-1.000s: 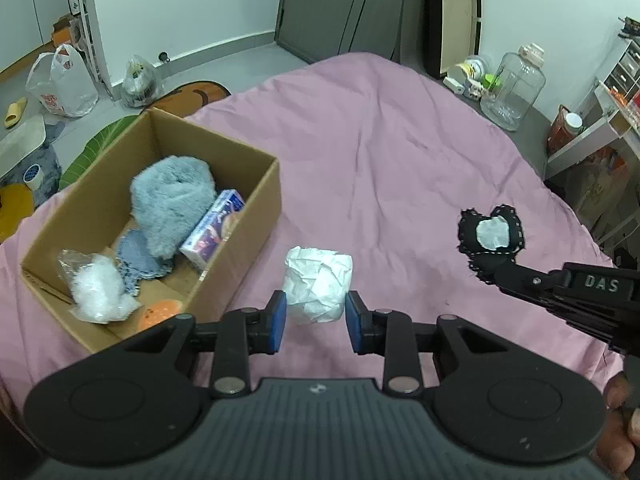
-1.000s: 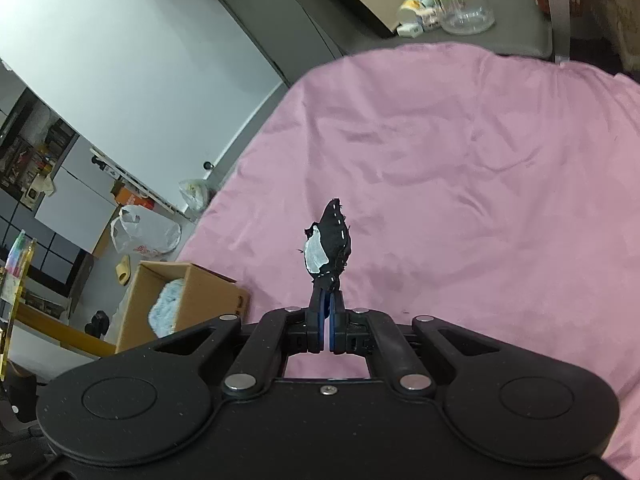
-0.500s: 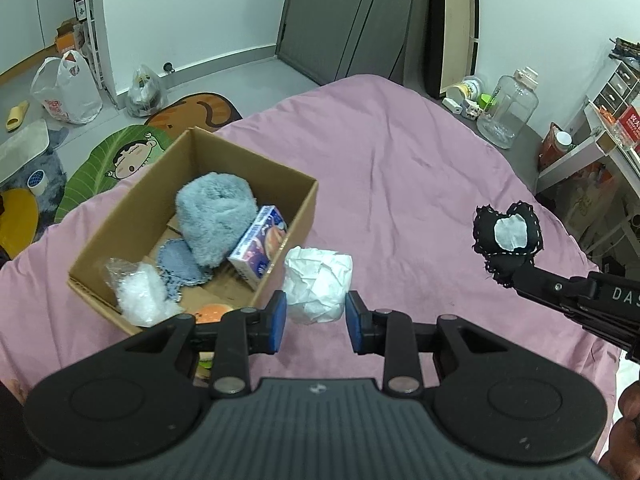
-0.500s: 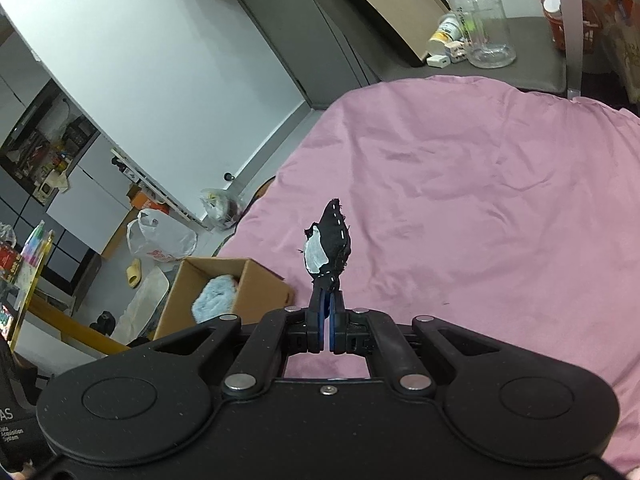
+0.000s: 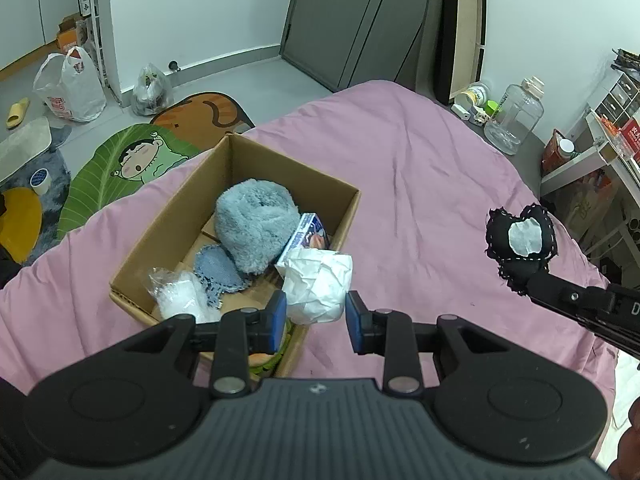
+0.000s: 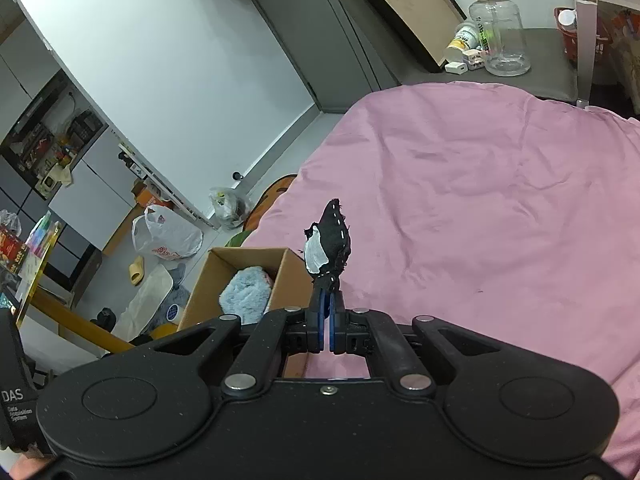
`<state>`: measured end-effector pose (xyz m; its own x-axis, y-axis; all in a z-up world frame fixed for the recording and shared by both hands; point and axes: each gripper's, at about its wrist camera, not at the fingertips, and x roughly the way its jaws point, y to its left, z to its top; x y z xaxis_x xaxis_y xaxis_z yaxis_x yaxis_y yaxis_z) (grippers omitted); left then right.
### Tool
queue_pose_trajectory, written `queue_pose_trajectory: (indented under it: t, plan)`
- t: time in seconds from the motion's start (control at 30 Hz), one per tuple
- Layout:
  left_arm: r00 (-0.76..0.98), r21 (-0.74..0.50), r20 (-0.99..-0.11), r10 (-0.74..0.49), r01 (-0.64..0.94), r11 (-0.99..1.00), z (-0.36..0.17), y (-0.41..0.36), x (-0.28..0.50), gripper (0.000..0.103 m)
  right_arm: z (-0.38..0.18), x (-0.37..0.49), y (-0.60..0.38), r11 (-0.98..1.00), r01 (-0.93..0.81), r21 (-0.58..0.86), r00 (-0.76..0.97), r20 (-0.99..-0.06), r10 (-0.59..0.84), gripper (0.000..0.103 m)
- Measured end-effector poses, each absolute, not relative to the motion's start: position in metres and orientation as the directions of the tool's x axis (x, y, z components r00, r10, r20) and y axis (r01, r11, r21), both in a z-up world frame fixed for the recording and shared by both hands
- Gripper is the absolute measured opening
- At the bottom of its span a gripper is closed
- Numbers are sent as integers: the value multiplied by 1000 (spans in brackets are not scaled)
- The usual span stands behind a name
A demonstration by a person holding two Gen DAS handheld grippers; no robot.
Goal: Organize soft objects
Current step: 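Carry the white tissue and black plush with both grippers over the box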
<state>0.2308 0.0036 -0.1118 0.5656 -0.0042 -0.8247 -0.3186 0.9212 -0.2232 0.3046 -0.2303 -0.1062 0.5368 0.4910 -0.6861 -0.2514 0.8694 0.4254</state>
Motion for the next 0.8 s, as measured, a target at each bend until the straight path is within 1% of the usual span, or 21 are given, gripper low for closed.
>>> queue_pose_trajectory:
  t: [0.33, 0.8]
  plan:
    - [565, -260, -824, -42, -312, 914, -116, 34, 237, 30, -103, 300, -207, 877, -253, 407, 534, -697, 478, 2]
    - [513, -283, -853, -91, -310, 908, -136, 70, 256, 31, -108, 299, -167, 890, -259, 376, 514, -726, 457, 2]
